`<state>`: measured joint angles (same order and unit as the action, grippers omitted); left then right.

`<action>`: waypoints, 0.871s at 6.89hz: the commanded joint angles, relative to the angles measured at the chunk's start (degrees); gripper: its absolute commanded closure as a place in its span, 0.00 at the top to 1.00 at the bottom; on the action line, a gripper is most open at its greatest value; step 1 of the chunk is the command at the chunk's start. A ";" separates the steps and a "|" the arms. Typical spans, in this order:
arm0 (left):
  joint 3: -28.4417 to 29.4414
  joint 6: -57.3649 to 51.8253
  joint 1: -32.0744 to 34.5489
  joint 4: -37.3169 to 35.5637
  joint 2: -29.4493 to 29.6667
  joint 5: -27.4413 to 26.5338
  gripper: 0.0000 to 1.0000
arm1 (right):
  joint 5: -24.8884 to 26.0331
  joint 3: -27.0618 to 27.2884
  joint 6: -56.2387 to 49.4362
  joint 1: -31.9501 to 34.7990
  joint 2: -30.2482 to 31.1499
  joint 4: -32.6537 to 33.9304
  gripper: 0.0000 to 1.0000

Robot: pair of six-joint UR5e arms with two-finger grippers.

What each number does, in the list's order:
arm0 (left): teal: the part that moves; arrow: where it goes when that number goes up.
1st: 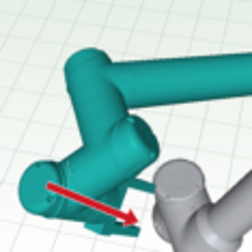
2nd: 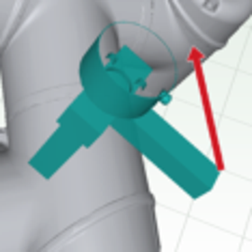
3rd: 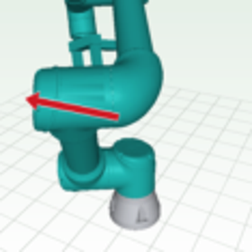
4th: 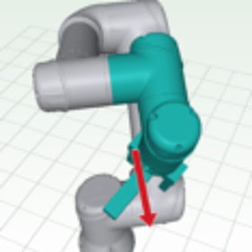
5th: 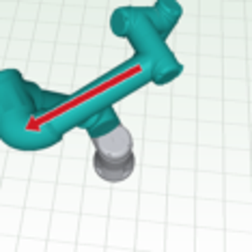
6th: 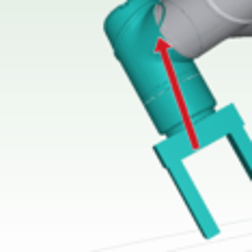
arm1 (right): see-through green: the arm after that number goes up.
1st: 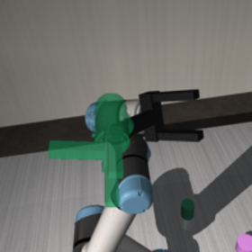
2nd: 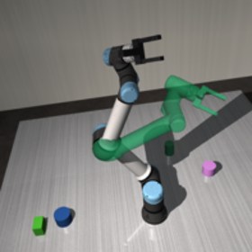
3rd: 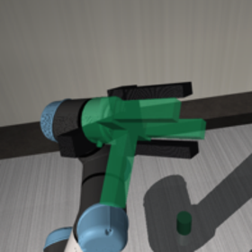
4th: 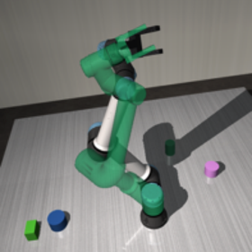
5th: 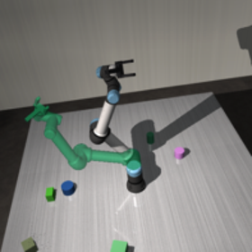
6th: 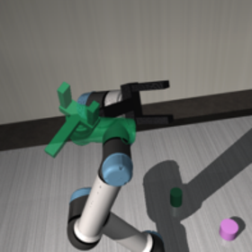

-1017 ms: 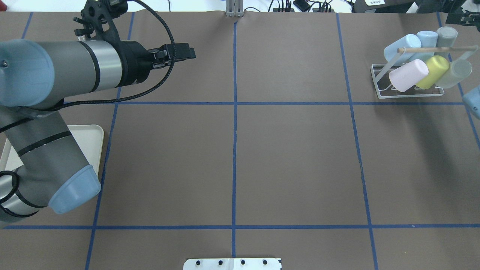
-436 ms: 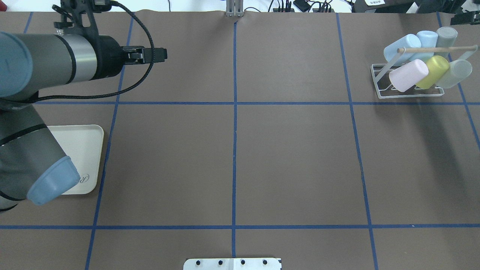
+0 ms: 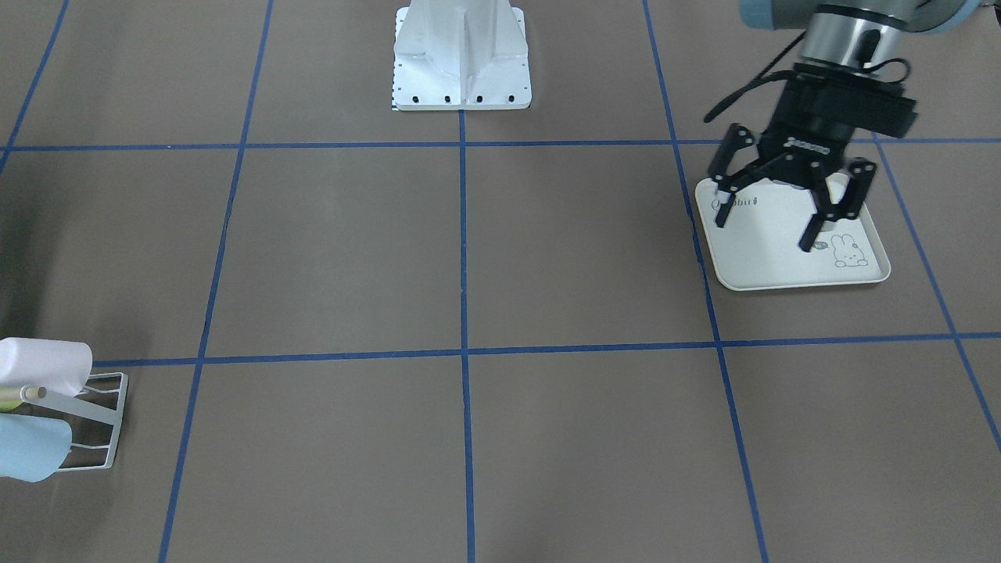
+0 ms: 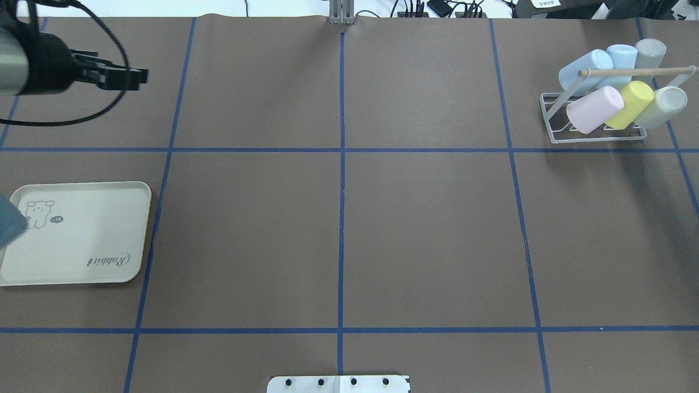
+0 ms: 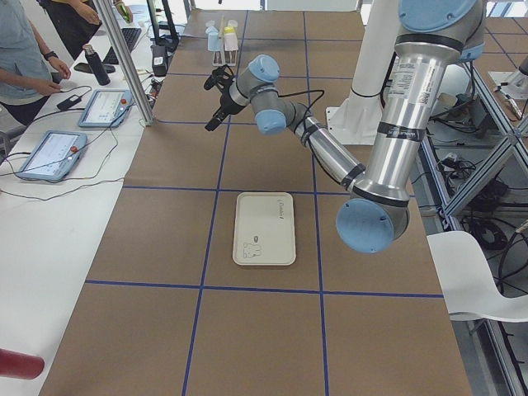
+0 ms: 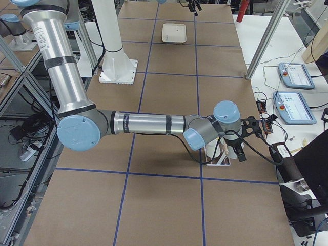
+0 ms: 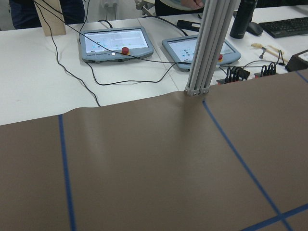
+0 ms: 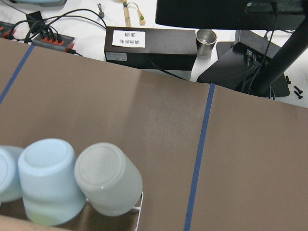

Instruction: Transfer IKEA cup to right arm and place on rack

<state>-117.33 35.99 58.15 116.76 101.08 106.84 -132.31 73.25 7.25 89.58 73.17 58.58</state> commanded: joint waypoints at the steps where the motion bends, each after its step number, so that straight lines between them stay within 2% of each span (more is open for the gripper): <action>1: 0.17 -14.75 15.61 -0.74 -7.62 18.85 1.00 | -5.05 0.40 -13.08 4.10 0.31 9.85 1.00; 2: 0.26 -19.77 19.33 -4.74 -9.04 23.54 1.00 | -4.97 0.40 -18.27 4.46 0.22 14.33 1.00; 4: -0.18 -28.64 24.36 -14.75 -10.55 23.76 1.00 | -4.97 0.92 -26.64 5.16 -0.39 23.03 1.00; 5: -2.79 -31.74 27.77 -16.37 -14.47 23.85 1.00 | -5.15 0.93 -28.32 5.51 0.48 23.42 1.00; 6: -6.64 -31.77 28.42 -16.56 -17.03 24.02 1.00 | -5.67 2.41 -28.51 6.21 2.31 23.42 1.00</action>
<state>-120.32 5.98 84.62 101.59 87.25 130.62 -137.53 74.51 -19.96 95.11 73.89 81.18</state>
